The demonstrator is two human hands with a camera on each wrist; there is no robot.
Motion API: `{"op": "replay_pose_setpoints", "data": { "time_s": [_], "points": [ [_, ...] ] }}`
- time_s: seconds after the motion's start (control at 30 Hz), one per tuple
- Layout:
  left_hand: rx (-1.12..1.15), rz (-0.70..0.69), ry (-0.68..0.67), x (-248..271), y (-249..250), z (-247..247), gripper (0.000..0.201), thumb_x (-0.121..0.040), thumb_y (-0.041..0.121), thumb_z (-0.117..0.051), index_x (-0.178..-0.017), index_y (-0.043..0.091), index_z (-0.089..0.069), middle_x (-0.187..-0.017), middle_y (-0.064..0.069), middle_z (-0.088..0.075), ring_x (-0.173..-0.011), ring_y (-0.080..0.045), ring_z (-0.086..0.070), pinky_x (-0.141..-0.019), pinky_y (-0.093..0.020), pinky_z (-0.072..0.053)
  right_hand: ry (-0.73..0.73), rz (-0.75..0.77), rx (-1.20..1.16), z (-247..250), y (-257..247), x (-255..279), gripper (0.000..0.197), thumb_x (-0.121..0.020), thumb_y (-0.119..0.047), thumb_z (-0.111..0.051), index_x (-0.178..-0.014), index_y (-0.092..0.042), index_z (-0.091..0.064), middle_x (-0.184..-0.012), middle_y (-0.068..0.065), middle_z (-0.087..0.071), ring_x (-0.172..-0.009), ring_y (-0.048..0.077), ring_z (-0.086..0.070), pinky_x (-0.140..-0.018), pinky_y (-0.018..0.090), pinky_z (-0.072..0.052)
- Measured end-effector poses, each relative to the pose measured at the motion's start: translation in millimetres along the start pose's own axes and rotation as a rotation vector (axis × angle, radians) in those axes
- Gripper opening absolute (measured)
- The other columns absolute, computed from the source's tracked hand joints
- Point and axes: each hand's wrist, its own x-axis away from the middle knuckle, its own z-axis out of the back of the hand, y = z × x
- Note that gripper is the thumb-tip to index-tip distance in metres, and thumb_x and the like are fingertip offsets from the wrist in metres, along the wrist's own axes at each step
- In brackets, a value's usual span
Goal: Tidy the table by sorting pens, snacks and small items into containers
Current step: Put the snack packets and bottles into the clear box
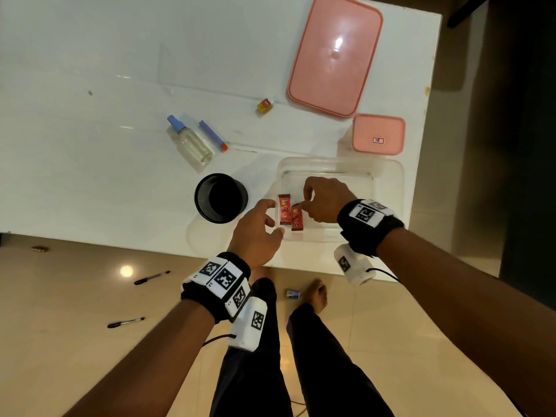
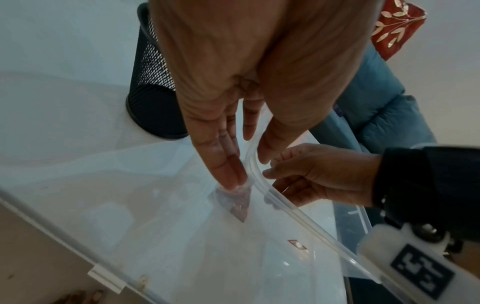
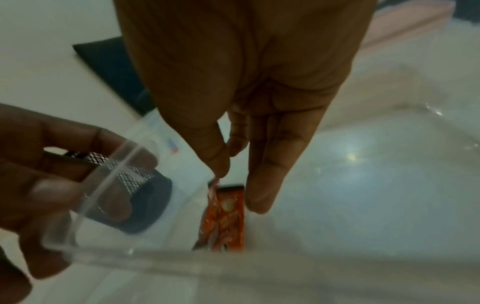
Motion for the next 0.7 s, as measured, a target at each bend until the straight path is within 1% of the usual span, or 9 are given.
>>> {"op": "replay_pose_setpoints", "data": {
  "time_s": [0.07,0.13,0.2,0.3,0.37,0.43,0.5,0.6,0.7],
  "points": [
    [-0.083,-0.067,0.013,10,3,9,0.048,-0.088,0.026,-0.064,-0.132,0.031,-0.044,-0.101,0.006,-0.055,-0.082,-0.019,-0.064,-0.083,-0.043,-0.055,-0.013,0.069,0.03,14,-7,12,0.017,-0.088,-0.038,-0.065,-0.087,-0.024,-0.056,-0.085,-0.005,-0.066,-0.085,0.02,-0.065,-0.084,0.035,-0.052],
    [-0.106,-0.148,0.048,23,8,24,0.043,-0.089,0.027,-0.062,-0.13,0.029,-0.048,-0.099,0.009,-0.057,-0.071,-0.01,-0.062,-0.078,-0.032,-0.053,-0.03,0.162,0.056,30,-22,26,0.015,-0.09,-0.037,-0.064,-0.086,-0.025,-0.057,-0.077,-0.011,-0.063,-0.075,0.012,-0.062,-0.08,0.032,-0.051],
    [-0.078,-0.201,0.095,34,13,47,0.033,-0.09,0.025,-0.063,-0.122,0.028,-0.055,-0.091,0.011,-0.06,-0.063,-0.005,-0.06,-0.068,-0.022,-0.051,-0.014,0.251,0.075,48,-44,39,0.014,-0.091,-0.038,-0.064,-0.085,-0.027,-0.057,-0.073,-0.012,-0.063,-0.067,0.005,-0.06,-0.076,0.031,-0.05],
    [-0.033,-0.21,0.229,34,10,94,0.018,-0.089,0.022,-0.065,-0.106,0.027,-0.063,-0.079,0.01,-0.063,-0.062,-0.003,-0.06,-0.061,-0.014,-0.046,0.023,0.338,0.051,77,-85,33,0.012,-0.09,-0.038,-0.064,-0.087,-0.026,-0.06,-0.075,-0.01,-0.066,-0.069,0.006,-0.063,-0.073,0.029,-0.049],
    [-0.011,-0.19,0.295,22,6,126,0.014,-0.088,0.021,-0.065,-0.1,0.027,-0.064,-0.078,0.007,-0.065,-0.062,-0.003,-0.061,-0.062,-0.016,-0.045,0.066,0.375,0.04,94,-112,14,0.012,-0.089,-0.036,-0.066,-0.09,-0.025,-0.062,-0.075,-0.009,-0.067,-0.071,0.01,-0.063,-0.073,0.027,-0.048],
    [-0.031,-0.157,0.313,3,-1,157,0.013,-0.088,0.023,-0.065,-0.1,0.028,-0.064,-0.078,0.005,-0.066,-0.07,-0.013,-0.067,-0.068,-0.027,-0.05,0.106,0.404,0.09,102,-141,-19,0.013,-0.087,-0.034,-0.068,-0.093,-0.024,-0.062,-0.072,-0.01,-0.062,-0.075,0.012,-0.061,-0.074,0.025,-0.044],
    [-0.105,-0.122,0.326,-23,-9,185,0.016,-0.088,0.027,-0.065,-0.103,0.028,-0.062,-0.08,0.005,-0.066,-0.076,-0.02,-0.068,-0.073,-0.031,-0.051,0.135,0.393,0.188,99,-166,-62,0.016,-0.085,-0.03,-0.069,-0.098,-0.022,-0.062,-0.074,-0.011,-0.055,-0.088,0.017,-0.06,-0.075,0.025,-0.04],
    [-0.19,-0.065,0.335,-68,-20,210,0.03,-0.086,0.032,-0.065,-0.114,0.026,-0.055,-0.085,0.002,-0.068,-0.081,-0.024,-0.067,-0.081,-0.036,-0.052,0.113,0.344,0.369,78,-193,-122,0.029,-0.083,-0.027,-0.07,-0.109,-0.018,-0.06,-0.101,0.0,-0.063,-0.106,0.025,-0.06,-0.083,0.029,-0.046],
    [-0.239,0.039,0.305,-107,-25,215,0.054,-0.084,0.043,-0.065,-0.13,0.024,-0.041,-0.093,-0.006,-0.069,-0.084,-0.03,-0.067,-0.085,-0.041,-0.053,0.098,0.28,0.441,53,-205,-153,0.041,-0.079,-0.033,-0.073,-0.114,-0.015,-0.059,-0.115,0.008,-0.063,-0.103,0.03,-0.061,-0.084,0.037,-0.053]
  ]
}}
